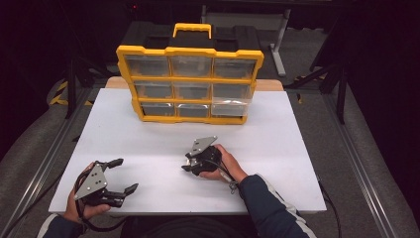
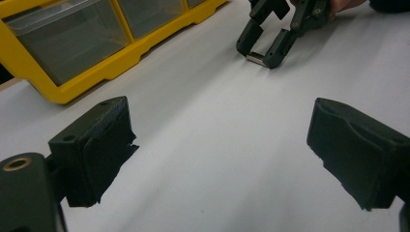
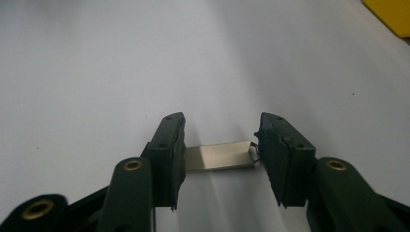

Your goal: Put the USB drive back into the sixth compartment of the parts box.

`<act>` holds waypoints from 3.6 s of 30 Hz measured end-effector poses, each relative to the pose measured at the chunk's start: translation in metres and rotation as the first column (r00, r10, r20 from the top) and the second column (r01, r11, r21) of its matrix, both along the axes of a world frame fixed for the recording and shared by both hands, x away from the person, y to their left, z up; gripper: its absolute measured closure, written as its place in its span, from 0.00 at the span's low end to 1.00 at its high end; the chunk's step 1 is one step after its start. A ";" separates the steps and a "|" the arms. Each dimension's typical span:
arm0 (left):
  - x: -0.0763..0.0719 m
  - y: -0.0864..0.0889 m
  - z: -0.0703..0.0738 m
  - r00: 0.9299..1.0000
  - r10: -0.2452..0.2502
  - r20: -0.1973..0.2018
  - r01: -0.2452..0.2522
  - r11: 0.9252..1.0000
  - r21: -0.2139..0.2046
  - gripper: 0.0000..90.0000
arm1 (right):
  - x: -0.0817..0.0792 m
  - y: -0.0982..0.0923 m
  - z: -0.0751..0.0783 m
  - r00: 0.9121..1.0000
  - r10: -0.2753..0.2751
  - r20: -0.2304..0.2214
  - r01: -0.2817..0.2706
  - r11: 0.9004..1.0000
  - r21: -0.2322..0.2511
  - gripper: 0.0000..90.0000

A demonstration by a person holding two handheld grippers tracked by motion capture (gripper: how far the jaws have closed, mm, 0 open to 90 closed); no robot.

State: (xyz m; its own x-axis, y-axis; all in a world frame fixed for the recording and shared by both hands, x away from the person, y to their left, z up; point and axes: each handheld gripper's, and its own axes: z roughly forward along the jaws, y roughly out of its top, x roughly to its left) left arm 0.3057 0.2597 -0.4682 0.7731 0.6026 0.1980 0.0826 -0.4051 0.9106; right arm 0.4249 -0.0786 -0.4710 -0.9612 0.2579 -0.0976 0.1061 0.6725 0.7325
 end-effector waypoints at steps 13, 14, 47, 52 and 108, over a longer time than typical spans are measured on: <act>0.000 0.001 0.001 1.000 -0.004 0.004 0.004 1.000 -0.001 0.11 | -0.006 -0.006 0.010 0.999 -0.008 0.032 0.007 1.000 0.012 0.60; 0.000 0.001 0.001 1.000 -0.002 0.004 0.002 1.000 0.000 0.11 | -0.007 -0.006 0.010 0.999 -0.007 0.032 0.007 1.000 0.010 0.60; 0.000 0.001 0.001 1.000 -0.009 -0.001 0.009 1.000 -0.004 0.11 | 0.000 -0.035 0.029 0.984 -0.143 0.105 0.137 0.989 0.058 0.62; 0.000 0.000 0.001 1.000 -0.010 -0.001 0.010 1.000 -0.001 0.11 | 0.007 -0.037 0.022 0.986 -0.155 0.068 0.152 0.987 0.049 0.53; 0.001 0.001 0.000 1.000 -0.013 -0.002 0.013 1.000 0.001 0.11 | -0.005 -0.046 0.045 0.969 -0.192 0.155 0.171 0.975 0.138 0.88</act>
State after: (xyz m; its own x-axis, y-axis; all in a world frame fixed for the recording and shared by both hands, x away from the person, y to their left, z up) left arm 0.3064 0.2603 -0.4678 0.7812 0.5924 0.1969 0.0794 -0.4072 0.9099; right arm 0.4199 -0.1248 -0.4263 -0.8700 0.4467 -0.2087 0.0877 0.5568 0.8260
